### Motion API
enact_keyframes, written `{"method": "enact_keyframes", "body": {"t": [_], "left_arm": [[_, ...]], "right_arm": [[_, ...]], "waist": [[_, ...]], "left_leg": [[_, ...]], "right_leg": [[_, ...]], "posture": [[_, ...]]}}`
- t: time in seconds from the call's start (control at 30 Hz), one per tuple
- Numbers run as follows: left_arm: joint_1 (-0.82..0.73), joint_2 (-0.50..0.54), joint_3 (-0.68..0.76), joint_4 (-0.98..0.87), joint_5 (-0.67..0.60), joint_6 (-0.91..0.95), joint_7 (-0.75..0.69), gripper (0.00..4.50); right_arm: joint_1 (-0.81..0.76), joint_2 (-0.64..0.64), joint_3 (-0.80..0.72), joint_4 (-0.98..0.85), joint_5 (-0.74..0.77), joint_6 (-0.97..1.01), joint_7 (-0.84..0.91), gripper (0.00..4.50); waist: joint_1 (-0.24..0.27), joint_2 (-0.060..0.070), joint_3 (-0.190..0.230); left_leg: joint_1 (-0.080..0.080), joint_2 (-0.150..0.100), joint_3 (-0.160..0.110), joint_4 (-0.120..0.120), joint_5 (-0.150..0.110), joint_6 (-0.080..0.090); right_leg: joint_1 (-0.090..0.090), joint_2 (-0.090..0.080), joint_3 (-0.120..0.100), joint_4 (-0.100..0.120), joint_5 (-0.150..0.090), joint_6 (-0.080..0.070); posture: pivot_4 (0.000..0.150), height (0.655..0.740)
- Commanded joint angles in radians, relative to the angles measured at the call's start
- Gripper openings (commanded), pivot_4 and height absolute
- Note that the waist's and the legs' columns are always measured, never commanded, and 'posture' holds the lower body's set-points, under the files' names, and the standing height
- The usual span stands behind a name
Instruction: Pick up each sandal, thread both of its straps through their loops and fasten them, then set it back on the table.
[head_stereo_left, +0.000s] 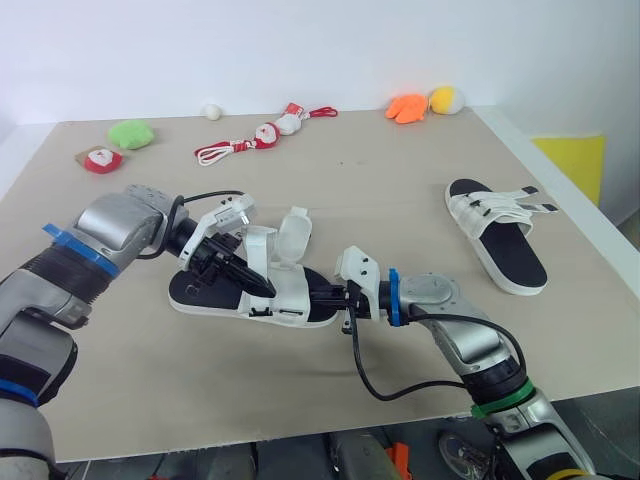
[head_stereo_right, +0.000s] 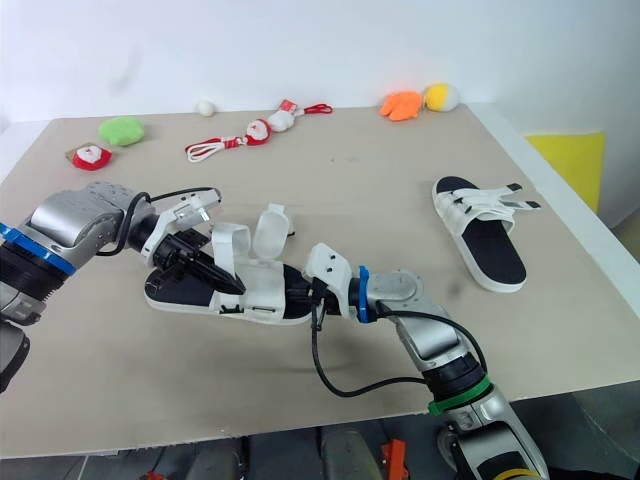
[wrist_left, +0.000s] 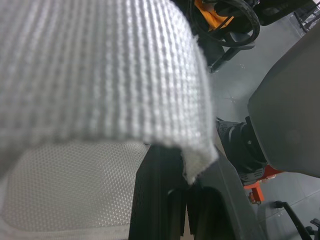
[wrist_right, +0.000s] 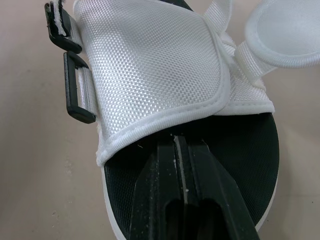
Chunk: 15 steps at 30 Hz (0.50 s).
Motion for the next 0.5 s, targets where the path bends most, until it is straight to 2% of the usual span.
{"method": "enact_keyframes", "body": {"t": [0.03,0.5], "left_arm": [[0.021,-0.003,0.019,0.007,0.035,-0.012,0.002,0.05],[0.085,-0.023,0.080,0.018,0.121,-0.084,0.002,0.05]], "right_arm": [[0.015,0.001,0.022,-0.011,-0.004,0.014,-0.002,0.00],[0.014,0.005,0.023,-0.011,-0.001,0.016,-0.001,0.00]], "waist": [[0.000,0.000,0.000],[0.000,0.000,0.000]], "left_leg": [[0.000,0.000,0.000,0.000,0.000,0.000],[0.001,0.000,0.000,0.000,0.000,0.000]], "right_leg": [[0.000,0.000,0.000,0.000,0.000,0.000],[0.000,0.001,0.000,0.003,-0.001,-0.001]], "posture": [[0.150,0.7400],[0.150,0.7400]]}}
